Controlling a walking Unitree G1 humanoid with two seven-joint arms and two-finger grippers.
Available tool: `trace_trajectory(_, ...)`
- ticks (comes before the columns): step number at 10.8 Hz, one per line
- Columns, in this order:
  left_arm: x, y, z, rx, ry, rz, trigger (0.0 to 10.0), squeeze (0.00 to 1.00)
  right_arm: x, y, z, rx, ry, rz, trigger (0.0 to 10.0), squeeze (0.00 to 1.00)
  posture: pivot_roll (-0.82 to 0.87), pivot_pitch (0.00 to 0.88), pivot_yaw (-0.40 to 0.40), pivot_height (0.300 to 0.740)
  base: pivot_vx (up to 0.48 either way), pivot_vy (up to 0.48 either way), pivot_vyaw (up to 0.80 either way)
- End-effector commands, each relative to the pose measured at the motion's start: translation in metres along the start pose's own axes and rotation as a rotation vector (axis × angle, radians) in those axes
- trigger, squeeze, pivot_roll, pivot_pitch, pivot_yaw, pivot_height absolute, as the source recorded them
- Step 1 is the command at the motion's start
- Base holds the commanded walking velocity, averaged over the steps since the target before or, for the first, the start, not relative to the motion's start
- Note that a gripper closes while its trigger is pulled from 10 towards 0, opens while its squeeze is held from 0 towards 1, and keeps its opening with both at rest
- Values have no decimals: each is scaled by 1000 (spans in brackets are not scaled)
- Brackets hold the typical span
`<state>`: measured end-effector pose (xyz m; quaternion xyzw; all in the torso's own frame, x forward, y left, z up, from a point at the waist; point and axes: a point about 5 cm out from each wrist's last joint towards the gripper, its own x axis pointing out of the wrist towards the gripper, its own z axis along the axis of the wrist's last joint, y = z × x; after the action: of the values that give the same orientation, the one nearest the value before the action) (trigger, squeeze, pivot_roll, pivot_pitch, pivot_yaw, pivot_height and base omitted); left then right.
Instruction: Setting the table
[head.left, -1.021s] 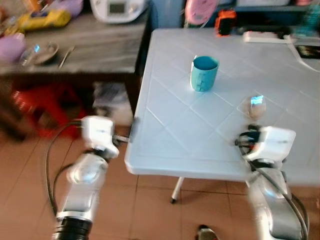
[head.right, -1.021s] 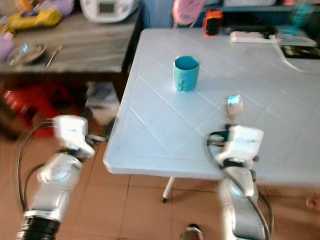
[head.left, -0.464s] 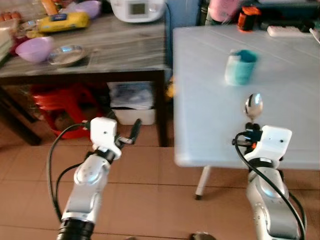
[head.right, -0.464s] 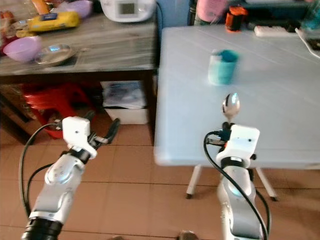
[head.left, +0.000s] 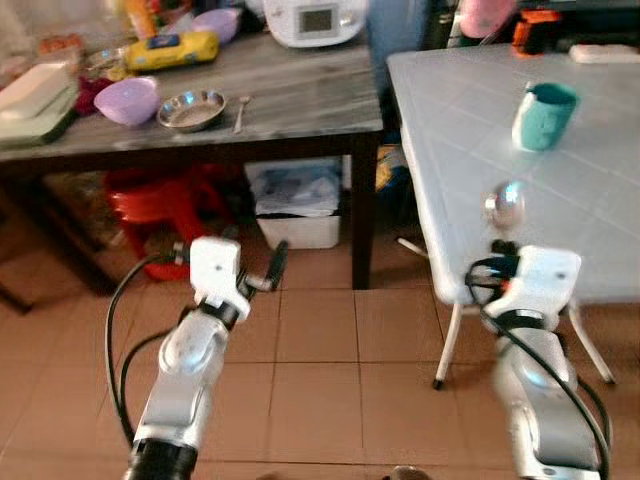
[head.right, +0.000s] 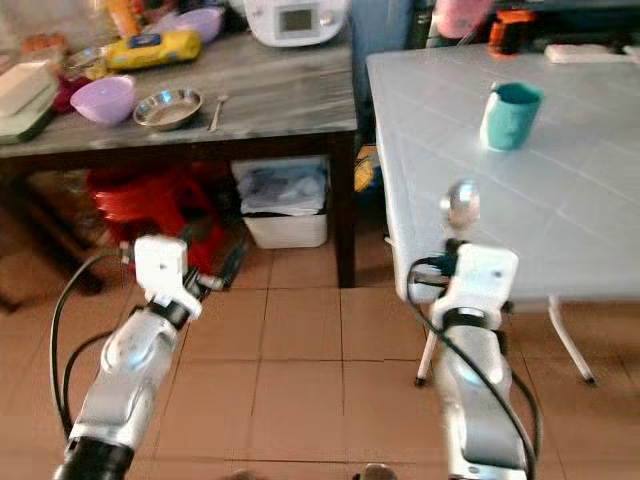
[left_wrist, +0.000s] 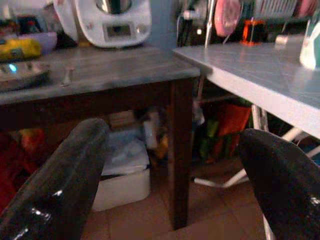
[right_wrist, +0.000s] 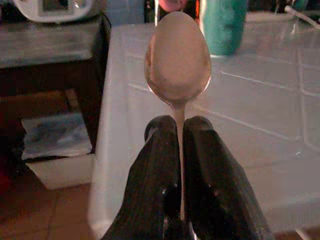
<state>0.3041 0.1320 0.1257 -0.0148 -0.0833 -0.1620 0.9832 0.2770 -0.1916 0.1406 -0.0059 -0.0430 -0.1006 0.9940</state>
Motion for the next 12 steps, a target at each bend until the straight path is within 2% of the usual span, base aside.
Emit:
trace_trajectory(1, -6, 10, -5, 14, 24, 31, 10000, 0, 0, 11, 3, 19, -15, 31, 10000, 0, -158, 95, 95, 740, 0, 480, 0)
trace_trajectory(3, -5, 8, -5, 14, 25, 26, 10000, 0, 0, 11, 3, 19, -17, 26, 10000, 0, -165, 96, 98, 740, 0, 480, 447)
trace_trajectory(6, -3, 9, -6, 16, 25, 30, 10000, 0, 0, 8, 2, 17, -18, 20, 10000, 0, -166, 92, 95, 740, 0, 431, 0)
trace_trajectory(10, -6, 5, -4, 7, -1, 11, 10000, 0, 3, 10, 2, 16, -23, 31, 10000, 0, -160, 84, 94, 740, 0, 0, 0)
trace_trajectory(12, -6, 2, -1, -27, -24, -12, 10000, 0, 3, 11, 3, 2, -34, 38, 10000, 0, -160, 85, 95, 740, 0, 0, 0)
